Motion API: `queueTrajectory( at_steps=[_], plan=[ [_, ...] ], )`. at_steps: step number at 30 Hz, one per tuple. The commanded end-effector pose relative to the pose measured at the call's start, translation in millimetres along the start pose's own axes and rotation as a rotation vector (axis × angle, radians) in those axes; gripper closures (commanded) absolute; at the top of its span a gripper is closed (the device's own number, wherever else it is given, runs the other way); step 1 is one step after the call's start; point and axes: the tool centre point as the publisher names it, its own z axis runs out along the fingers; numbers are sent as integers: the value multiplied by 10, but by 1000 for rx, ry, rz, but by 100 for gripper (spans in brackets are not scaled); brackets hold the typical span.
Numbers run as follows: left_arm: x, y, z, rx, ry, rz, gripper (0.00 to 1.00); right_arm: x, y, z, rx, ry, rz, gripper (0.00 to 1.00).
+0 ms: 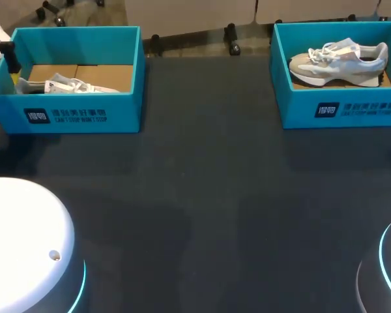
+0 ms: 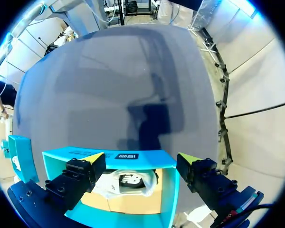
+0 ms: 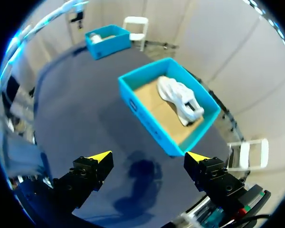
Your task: Take the shoe out of the shoebox, open the shoe tongue, remove and reinsert the insole, then place the shoe into the shoebox
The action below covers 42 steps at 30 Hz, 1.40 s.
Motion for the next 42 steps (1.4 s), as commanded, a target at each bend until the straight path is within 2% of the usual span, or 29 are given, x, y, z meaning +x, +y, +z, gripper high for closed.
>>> queueTrajectory(
  at_steps=[1, 4, 6, 10, 17, 24, 27, 34, 42],
  plan=[
    [3, -16, -5, -3, 1, 1, 0, -154, 76, -57, 79, -41, 203, 0],
    [3, -16, -5, -3, 1, 1, 0, -278, 92, -22, 115, -56, 306, 0],
    [3, -16, -5, -3, 1, 1, 0, -385, 123, 14, 95, -81, 373, 0],
    [3, -16, -5, -3, 1, 1, 0, -690, 259, 147, 118, -137, 463, 0],
    [3, -16, -5, -3, 1, 1, 0, -1155, 535, 460, 51, -272, 620, 0],
    [3, -16, -5, -3, 1, 1, 0, -1506, 776, 850, -2, -272, 663, 0],
    [3, -16, -5, -3, 1, 1, 0, -1601, 839, 1034, -55, -259, 671, 0],
    [3, -16, -5, -3, 1, 1, 0, -1727, 903, 1314, -48, -228, 676, 0],
    [3, -16, -5, -3, 1, 1, 0, -1742, 900, 1617, -13, -147, 715, 0]
  ],
)
